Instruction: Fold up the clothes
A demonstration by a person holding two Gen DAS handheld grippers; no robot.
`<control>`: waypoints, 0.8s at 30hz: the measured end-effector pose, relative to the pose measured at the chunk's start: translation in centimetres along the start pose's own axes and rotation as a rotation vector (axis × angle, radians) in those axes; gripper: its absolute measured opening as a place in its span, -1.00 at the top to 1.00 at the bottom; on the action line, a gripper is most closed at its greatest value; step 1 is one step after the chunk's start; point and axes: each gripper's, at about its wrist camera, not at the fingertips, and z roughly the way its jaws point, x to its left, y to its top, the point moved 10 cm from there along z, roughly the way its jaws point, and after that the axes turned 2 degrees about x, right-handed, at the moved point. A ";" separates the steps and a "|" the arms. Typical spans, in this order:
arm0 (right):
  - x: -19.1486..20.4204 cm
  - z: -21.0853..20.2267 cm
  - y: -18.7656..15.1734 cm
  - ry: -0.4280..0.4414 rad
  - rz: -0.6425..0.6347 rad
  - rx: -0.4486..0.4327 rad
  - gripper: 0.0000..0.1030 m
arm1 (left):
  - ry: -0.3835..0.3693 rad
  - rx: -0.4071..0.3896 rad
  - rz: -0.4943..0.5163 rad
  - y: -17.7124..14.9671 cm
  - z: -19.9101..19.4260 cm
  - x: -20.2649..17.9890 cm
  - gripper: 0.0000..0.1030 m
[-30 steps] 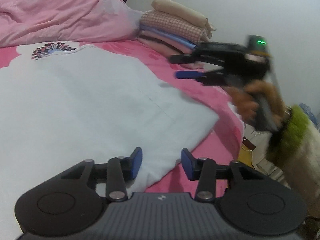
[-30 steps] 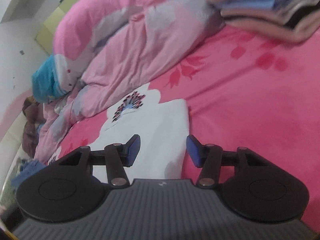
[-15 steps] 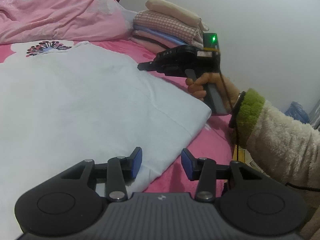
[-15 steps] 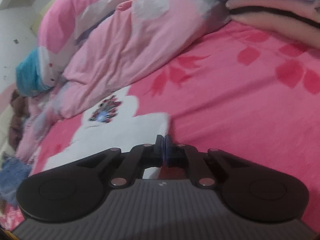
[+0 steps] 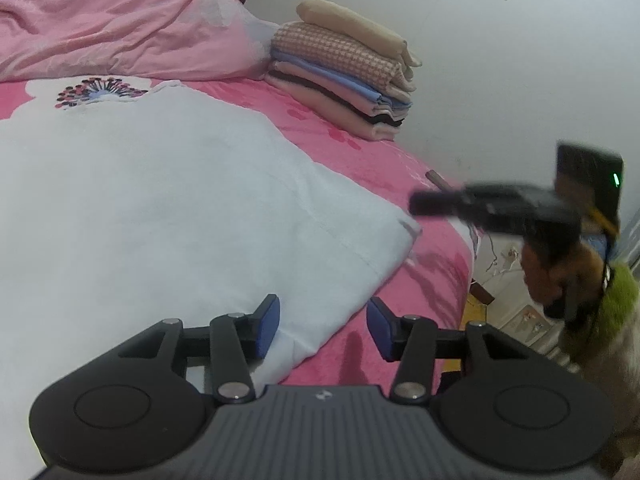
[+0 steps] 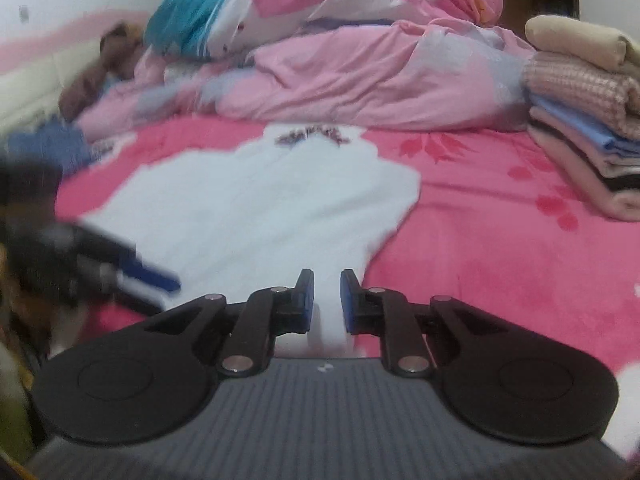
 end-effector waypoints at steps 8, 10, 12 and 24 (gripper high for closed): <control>-4.2 -1.5 -4.3 0.207 0.689 -0.045 0.59 | -0.011 0.006 -0.057 0.2 0.1 0.5 0.04; -4.6 -0.8 -4.1 0.238 0.754 -0.059 0.47 | -0.009 0.006 -0.059 0.2 0.1 0.5 0.04; -5.1 -0.1 -4.0 0.270 0.818 -0.073 0.31 | -0.005 0.006 -0.056 0.2 0.1 0.5 0.04; -9.4 -0.1 -3.0 0.316 1.115 -0.208 0.06 | -0.009 0.006 -0.057 0.0 0.2 0.4 0.04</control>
